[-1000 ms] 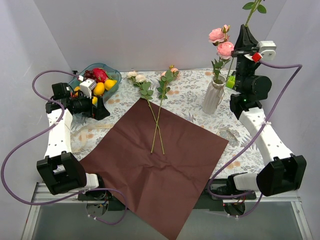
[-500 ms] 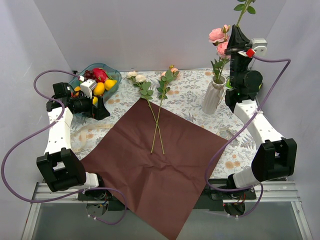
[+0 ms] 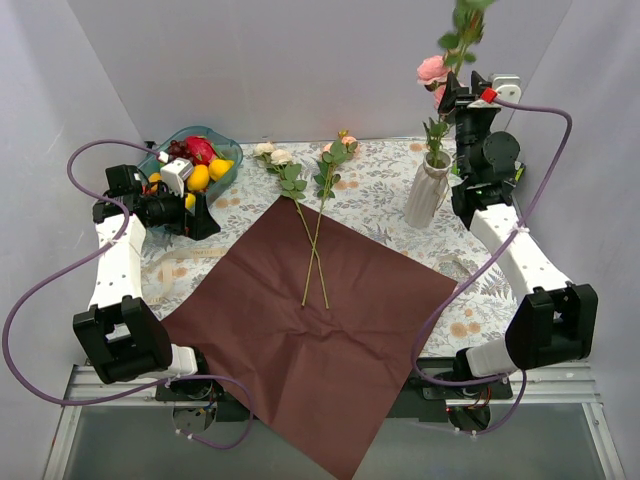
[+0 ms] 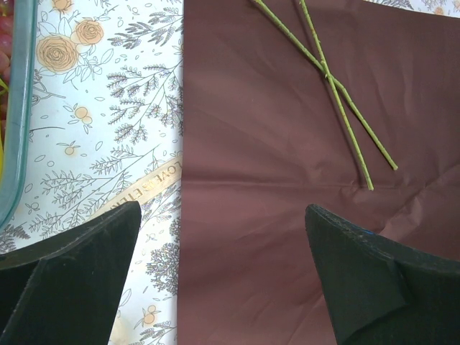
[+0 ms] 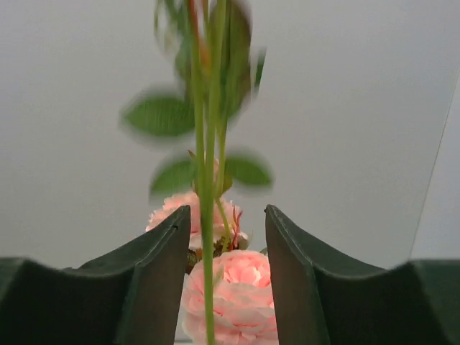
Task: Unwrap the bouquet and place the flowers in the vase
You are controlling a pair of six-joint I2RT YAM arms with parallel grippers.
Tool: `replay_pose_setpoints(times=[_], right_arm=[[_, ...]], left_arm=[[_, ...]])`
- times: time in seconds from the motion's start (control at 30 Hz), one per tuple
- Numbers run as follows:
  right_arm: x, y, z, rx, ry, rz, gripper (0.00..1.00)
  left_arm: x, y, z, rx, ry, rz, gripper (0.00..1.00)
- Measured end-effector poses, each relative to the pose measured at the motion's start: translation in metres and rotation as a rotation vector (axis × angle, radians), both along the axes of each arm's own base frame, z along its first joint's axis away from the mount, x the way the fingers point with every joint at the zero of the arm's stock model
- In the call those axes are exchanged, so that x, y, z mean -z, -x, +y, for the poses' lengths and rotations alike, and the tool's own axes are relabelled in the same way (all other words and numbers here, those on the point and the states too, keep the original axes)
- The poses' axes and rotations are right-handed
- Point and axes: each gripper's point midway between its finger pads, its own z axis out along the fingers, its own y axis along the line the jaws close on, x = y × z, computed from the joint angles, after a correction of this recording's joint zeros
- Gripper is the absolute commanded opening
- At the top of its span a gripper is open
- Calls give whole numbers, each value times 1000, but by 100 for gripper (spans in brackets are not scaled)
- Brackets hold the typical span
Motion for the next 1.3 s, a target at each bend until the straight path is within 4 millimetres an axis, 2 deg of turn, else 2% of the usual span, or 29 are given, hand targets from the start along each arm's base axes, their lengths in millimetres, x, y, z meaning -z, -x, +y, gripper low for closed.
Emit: replay_pose_setpoints(times=[0.03,0.1,0.2,0.33,0.6,0.73,0.87,0.97,1.07,1.2,1.3], right_arm=[[7,-1,-2,15,8,40,83],[9,0,-5,26,7,58,85],[7,7,-9,42,15,78,85],[-8,24,-14,52,7,62,80],[-48,50,-7,27,-10,8,74],[-56,57,-9,27,-17,-9,73],[-50,45,-7,38,-9,4,76],[-42,24,-3,49,9,27,76],[-24,11,2,44,20,72,76],[-3,24,19,13,29,115,82],[5,55,58,-42,77,133,85]], left_arm=[[0,0,0,-1,1,0,98],[0,0,-1,1,4,0,98],[-1,1,-2,4,9,0,98],[-1,2,-3,8,16,5,98],[-4,3,-3,9,15,-3,98],[-6,4,-4,10,14,-12,98],[-9,4,-4,11,14,-20,98],[-10,5,-5,11,13,-24,98],[-10,5,-5,11,12,-26,98],[-8,5,-5,11,12,-25,98],[-5,7,-5,11,14,-18,98]])
